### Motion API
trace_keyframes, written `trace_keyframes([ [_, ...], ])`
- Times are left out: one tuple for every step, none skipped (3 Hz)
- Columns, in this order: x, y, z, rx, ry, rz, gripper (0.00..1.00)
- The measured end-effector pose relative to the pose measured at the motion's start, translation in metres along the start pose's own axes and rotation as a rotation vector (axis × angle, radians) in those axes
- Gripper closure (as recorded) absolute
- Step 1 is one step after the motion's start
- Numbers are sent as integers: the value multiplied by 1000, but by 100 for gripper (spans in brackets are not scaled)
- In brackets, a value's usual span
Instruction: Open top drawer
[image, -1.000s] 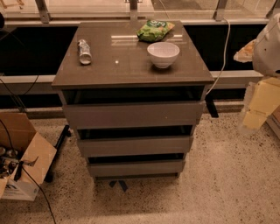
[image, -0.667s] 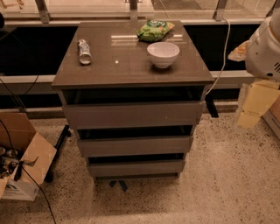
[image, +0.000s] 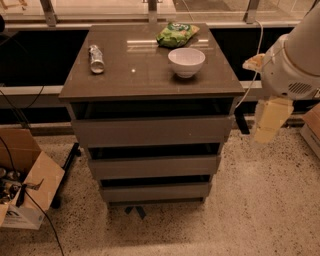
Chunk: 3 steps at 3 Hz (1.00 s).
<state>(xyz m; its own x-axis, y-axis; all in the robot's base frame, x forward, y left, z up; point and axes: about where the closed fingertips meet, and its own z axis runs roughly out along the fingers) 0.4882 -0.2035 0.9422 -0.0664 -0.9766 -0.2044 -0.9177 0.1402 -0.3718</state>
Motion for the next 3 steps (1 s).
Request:
trace_keyframes([
  [-4,-23,30,13,-55,-2,0],
  [-4,-41,65,11,-105,3,0],
  [-3,-41,70,6,-107,5,0],
])
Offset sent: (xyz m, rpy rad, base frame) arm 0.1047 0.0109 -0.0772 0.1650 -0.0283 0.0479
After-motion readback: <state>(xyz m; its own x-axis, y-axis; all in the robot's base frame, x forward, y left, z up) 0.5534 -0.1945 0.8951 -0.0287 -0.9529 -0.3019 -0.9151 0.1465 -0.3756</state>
